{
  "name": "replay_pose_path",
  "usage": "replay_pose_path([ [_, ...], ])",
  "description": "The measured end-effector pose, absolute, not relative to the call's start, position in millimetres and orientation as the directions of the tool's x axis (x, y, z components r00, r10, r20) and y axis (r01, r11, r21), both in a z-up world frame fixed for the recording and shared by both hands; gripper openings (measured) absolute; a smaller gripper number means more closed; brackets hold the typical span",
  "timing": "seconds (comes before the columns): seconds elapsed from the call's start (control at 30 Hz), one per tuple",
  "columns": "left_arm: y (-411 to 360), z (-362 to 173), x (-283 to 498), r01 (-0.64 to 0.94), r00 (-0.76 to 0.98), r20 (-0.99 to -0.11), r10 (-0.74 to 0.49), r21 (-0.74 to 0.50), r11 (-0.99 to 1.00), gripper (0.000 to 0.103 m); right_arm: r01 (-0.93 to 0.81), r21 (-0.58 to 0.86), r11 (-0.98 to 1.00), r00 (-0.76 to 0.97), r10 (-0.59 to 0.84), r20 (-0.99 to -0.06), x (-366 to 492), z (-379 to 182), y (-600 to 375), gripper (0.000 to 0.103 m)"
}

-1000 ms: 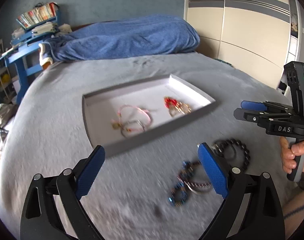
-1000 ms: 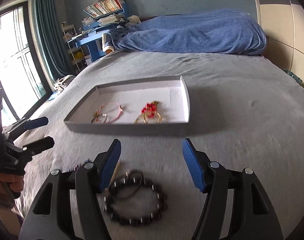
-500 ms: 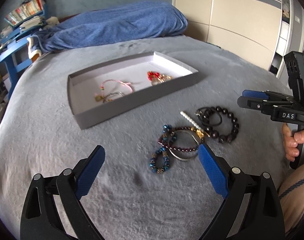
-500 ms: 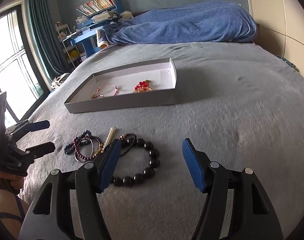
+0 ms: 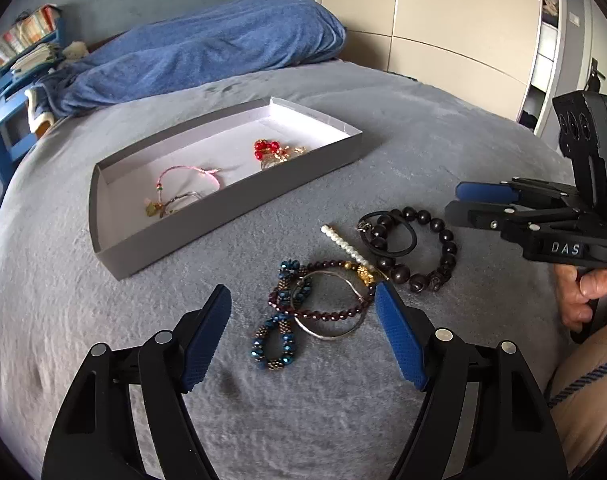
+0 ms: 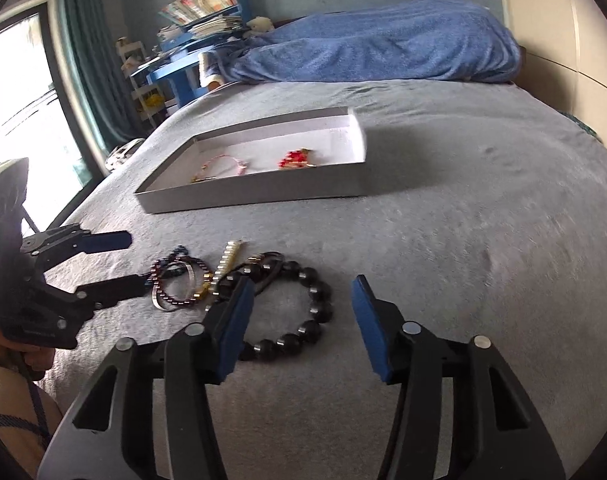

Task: Organize jewelry
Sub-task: 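Move both tools back over the remaining jewelry, then grasp the pearl hairpin with the left tool while the right tool grasps the black hair tie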

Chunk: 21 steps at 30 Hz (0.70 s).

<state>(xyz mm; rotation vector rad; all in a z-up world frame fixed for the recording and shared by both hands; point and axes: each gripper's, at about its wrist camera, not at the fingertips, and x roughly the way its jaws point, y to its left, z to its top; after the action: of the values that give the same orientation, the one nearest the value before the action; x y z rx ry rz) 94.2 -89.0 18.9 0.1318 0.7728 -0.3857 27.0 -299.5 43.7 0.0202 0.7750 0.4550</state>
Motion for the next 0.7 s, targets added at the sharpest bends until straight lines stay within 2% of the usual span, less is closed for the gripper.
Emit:
replay_pose_path([
  [0.17, -87.5, 17.9, 90.8, 0.364, 0.661, -0.699, -0.272, -0.019, 0.931, 0.076, -0.447, 0.212, 0.869, 0.547, 0.453, -0.704, 35.1, 39.5, -279.1, 0.046],
  [0.3, -89.5, 15.2, 90.6, 0.37, 0.653, -0.709, -0.268, -0.01, 0.929, 0.077, -0.439, 0.259, 0.86, 0.492, 0.471, -0.732, 46.8, 31.5, -273.7, 0.046],
  [0.4, -92.5, 14.6, 90.1, 0.384, 0.649, -0.71, -0.272, -0.003, 0.923, 0.077, -0.419, 0.308, 0.854, 0.455, 0.491, -0.743, 55.9, 24.3, -275.0, 0.041],
  [0.5, -93.3, 13.4, 90.5, 0.387, 0.646, -0.713, -0.273, -0.002, 0.922, 0.077, -0.412, 0.343, 0.844, 0.418, 0.509, -0.752, 61.9, 17.9, -272.0, 0.024],
  [0.57, -94.1, 13.2, 91.0, 0.392, 0.644, -0.713, -0.276, -0.001, 0.92, 0.077, -0.408, 0.354, 0.841, 0.401, 0.514, -0.759, 65.5, 14.1, -270.7, 0.008],
  [0.7, -99.2, 14.9, 91.5, 0.418, 0.644, -0.711, -0.281, 0.02, 0.908, 0.077, -0.409, 0.37, 0.834, 0.423, 0.533, -0.733, 64.8, 19.0, -273.4, 0.003],
])
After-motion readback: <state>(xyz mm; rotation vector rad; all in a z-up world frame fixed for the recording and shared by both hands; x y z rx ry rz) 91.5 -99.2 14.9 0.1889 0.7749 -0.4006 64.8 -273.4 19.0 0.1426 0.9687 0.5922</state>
